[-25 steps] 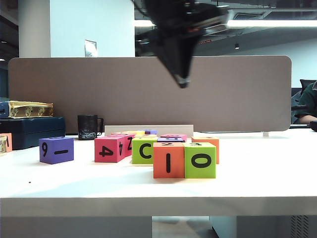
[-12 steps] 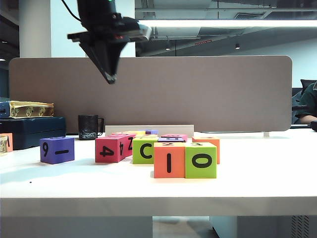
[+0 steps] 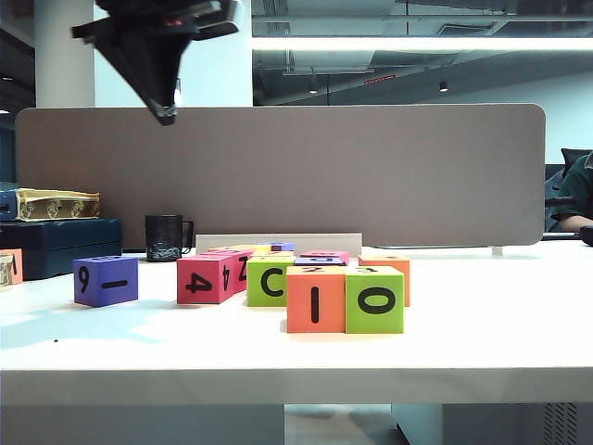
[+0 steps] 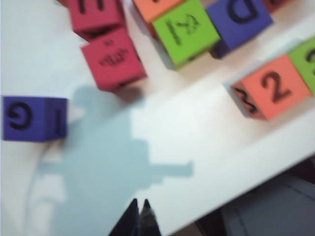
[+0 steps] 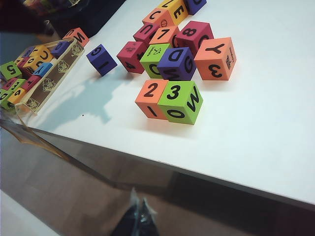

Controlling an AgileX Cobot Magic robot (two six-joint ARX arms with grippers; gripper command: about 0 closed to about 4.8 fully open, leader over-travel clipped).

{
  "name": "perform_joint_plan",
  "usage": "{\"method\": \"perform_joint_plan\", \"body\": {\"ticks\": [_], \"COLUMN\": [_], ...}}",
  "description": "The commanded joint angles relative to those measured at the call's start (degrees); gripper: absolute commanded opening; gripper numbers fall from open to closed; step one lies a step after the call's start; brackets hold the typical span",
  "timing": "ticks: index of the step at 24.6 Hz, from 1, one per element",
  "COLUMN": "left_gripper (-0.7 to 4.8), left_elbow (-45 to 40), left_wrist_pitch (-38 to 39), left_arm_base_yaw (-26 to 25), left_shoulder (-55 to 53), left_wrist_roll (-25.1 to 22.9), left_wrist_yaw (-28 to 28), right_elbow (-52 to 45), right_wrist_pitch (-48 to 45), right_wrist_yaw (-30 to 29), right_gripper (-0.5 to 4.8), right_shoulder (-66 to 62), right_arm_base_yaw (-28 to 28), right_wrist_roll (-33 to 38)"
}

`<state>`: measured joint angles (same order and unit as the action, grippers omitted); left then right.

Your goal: Select the appropriate blocks from the scattered letter blocks on the table and arrange them in a row to spell out "23".

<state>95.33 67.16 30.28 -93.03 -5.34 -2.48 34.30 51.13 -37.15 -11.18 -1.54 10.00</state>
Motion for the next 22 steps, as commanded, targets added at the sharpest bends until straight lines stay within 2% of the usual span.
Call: {"method": "perform_joint_plan", "body": {"ticks": [1, 9, 12, 22], "left_gripper": [-0.06, -0.06, -0.06, -0.06], "left_elbow": [-11.5, -28.9, -37.5, -48.5], "left_wrist_pitch": [-6.3, -13.8, -17.1, -14.9], "left_arm_base_yaw": [0.0, 0.0, 0.0, 0.1], "left_shoulder": [9.6, 24.2, 32.3, 46.8], "left_wrist_roll": [0.7, 1.5, 4.7, 7.3], "left_wrist_yaw": [1.9, 2.6, 2.7, 3.3], "right_elbow": [0.2, 0.2, 0.2, 0.2], "right_wrist_pitch": [-0.5, -0.3, -0.1, 3.6], "right_wrist_yaw": [-0.5, -2.3, -4.0, -5.2], "right_gripper": [-0.01, -0.01, -0.01, -0.01], "right_shoulder": [-0.1, -0.1, -0.1, -0.1], "right_arm_base_yaw": [0.0, 0.0, 0.0, 0.0], "right_wrist_roll": [0.0, 0.0, 0.0, 0.0]}}
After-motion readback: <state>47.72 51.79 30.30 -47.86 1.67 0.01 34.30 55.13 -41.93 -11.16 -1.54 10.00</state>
